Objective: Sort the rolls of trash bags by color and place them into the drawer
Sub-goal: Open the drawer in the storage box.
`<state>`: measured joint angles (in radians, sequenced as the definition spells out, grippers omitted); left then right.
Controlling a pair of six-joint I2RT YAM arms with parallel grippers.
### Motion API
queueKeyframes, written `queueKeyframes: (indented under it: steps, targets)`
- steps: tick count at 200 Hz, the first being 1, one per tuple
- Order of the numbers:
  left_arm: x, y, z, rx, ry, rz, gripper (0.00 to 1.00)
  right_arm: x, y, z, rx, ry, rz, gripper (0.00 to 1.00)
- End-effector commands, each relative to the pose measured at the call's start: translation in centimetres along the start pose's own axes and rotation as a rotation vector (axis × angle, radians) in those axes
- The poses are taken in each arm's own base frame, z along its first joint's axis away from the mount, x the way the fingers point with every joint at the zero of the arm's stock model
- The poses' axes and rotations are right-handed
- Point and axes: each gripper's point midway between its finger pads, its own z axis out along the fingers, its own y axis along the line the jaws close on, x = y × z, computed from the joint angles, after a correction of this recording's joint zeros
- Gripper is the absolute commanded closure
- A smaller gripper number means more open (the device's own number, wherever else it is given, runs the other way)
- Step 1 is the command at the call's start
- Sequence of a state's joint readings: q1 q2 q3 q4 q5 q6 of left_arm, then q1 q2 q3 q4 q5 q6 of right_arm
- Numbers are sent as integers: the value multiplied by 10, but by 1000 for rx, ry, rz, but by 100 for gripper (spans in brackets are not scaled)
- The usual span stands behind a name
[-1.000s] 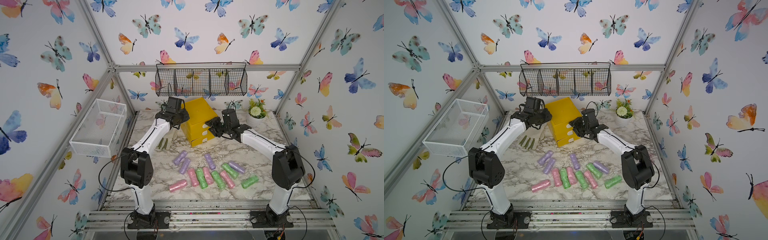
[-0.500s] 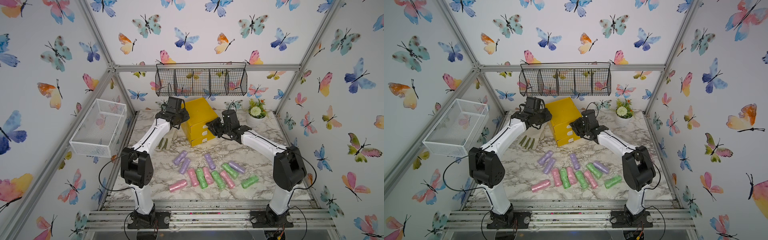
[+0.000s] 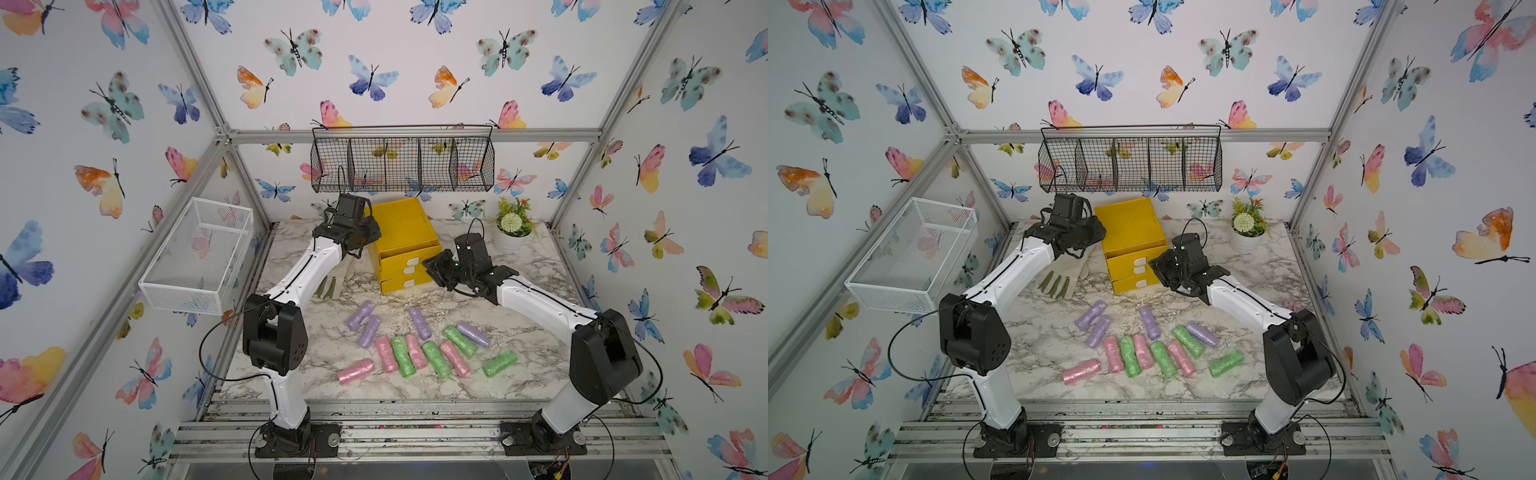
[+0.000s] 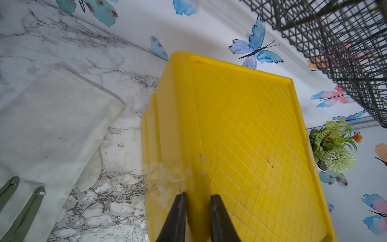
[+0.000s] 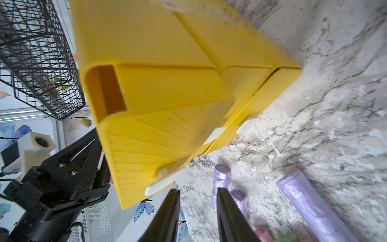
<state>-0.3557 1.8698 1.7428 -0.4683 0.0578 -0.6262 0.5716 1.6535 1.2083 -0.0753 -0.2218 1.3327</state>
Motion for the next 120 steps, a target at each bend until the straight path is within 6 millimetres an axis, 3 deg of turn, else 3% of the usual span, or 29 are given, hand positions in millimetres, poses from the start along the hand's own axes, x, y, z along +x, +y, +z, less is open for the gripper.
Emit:
queueKeyframes:
  steps: [1, 36, 51, 87, 120]
  targets:
    - [57, 29, 23, -89, 202, 13, 82, 1, -1, -8, 4, -11, -18, 64]
    - [58, 30, 22, -95, 203, 13, 80, -2, 16, -24, -26, -43, -25, 39]
    - [58, 31, 22, -95, 203, 13, 79, -4, 23, -31, -4, -61, -20, 32]
    - [58, 29, 21, -90, 202, 9, 77, -12, 33, -39, 61, -123, 24, 25]
    - [57, 27, 20, -85, 202, 10, 73, -17, 36, -30, 116, -136, 47, 22]
